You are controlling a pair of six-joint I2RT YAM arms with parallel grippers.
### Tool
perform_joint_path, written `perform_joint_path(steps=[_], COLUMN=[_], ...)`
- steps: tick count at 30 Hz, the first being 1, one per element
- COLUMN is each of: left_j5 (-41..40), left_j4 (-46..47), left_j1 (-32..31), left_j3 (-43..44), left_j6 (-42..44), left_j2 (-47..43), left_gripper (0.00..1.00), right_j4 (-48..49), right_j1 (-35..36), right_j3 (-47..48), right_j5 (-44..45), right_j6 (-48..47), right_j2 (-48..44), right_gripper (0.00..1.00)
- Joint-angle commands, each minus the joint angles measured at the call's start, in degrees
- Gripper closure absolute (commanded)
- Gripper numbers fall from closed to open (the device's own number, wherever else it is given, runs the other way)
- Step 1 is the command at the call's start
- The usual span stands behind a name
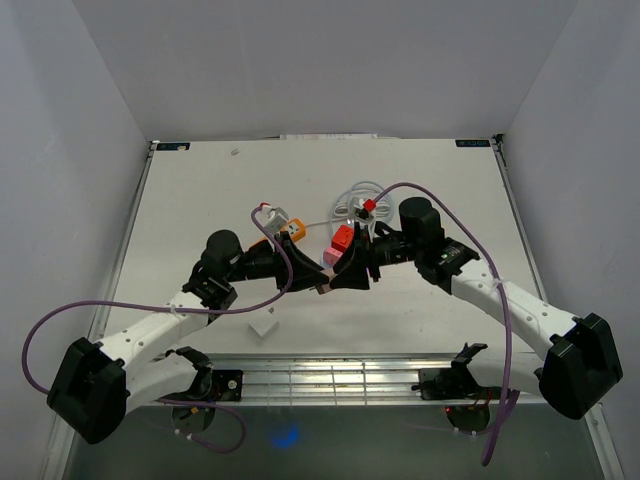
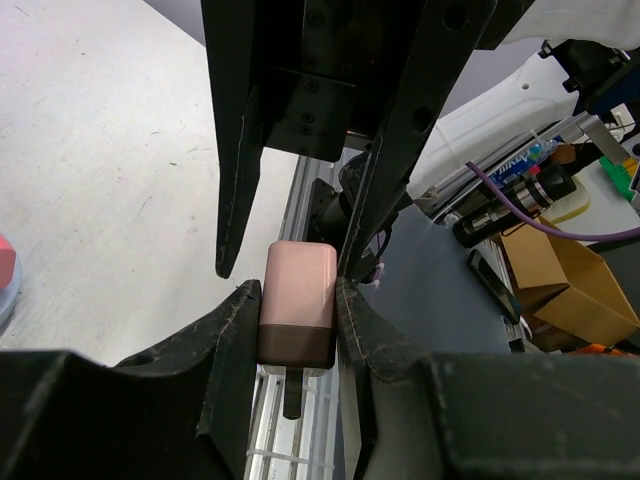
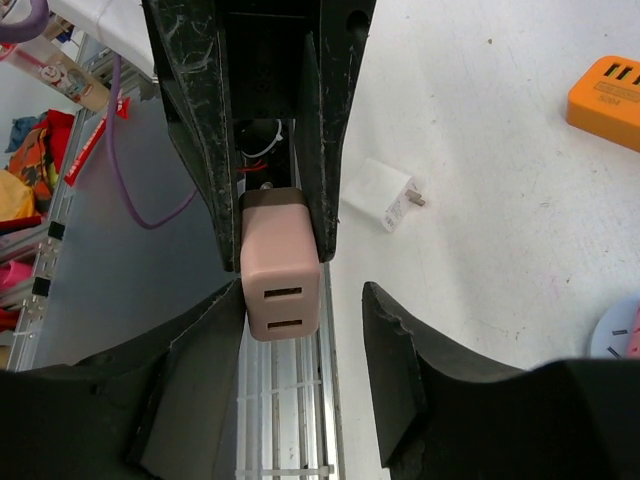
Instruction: Insert the plug
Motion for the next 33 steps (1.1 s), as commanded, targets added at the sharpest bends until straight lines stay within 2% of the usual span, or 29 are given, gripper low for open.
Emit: perform_joint_path(steps=[1,5,12,13,15,16,18,19,21,22,24,25,28,31,33], left_j5=[1.74,2.53,1.92,1.66,0.17,-0.97,-4.91,-5.81,-7.83,-8.27,-9.5,-11.33,-16.69,-23.28,-31.72], left_j4=[2.27,3.32,4.03,4.03,3.59,2.98,-0.52,-1.41,-3.43,-3.79,-5.37,-5.98,-9.67,-16.08,-22.14], left_j1=[0.23,0.23,0.23,0.23,0.23,0.31,0.66,0.84,1.8,2.33,3.82,4.35,6.55,7.96,8.57], left_j3=[2.13,2.39,2.39,2.39,2.48,2.57,3.0,3.44,3.71,3.62,3.53,3.27,2.92,3.88,5.72], left_j6=[-0.71,-1.68,-1.68,-1.59,-1.68,-1.42,-0.54,0.07,0.34,0.25,-0.1,-0.18,0.43,1.39,1.14], left_j2=[-0.34,0.37,1.86,2.21,2.92,3.01,3.18,3.18,3.1,3.01,2.05,1.52,-1.37,-2.88,-2.8], left_gripper=[1.0,1.0,1.0,1.0,1.0,0.93,0.76,0.61,0.49,0.36,0.27,0.18,0.11,0.08,0.04], right_j4=[2.39,3.01,7.39,7.93,7.76,7.15,6.0,5.65,5.73,5.47,4.6,3.2,-0.41,-6.12,-11.37], right_j1=[0.06,0.14,0.14,0.14,0.14,0.23,0.14,0.23,0.14,0.14,0.14,0.14,0.23,0.41,1.02], right_j3=[-0.66,-0.75,-1.01,-1.36,-1.28,-1.01,-0.75,-0.75,-1.01,-1.1,-0.92,-0.66,1.62,5.57,10.21], right_j5=[-1.67,-1.93,-4.92,-5.27,-4.49,-3.79,-2.73,-2.55,-1.76,-1.32,0.69,1.66,6.75,13.17,18.0], right_j6=[-0.2,-0.2,3.04,3.4,3.67,3.49,2.97,2.88,2.96,2.97,2.97,2.7,1.74,1.21,-0.19], right_j2=[0.19,0.19,0.72,0.72,0.8,1.07,1.24,1.42,1.42,1.51,1.77,2.29,4.48,7.99,10.29], right_gripper=[0.44,0.49,0.73,0.8,0.87,0.92,0.92,0.92,0.92,0.92,0.92,0.92,0.92,0.92,0.92])
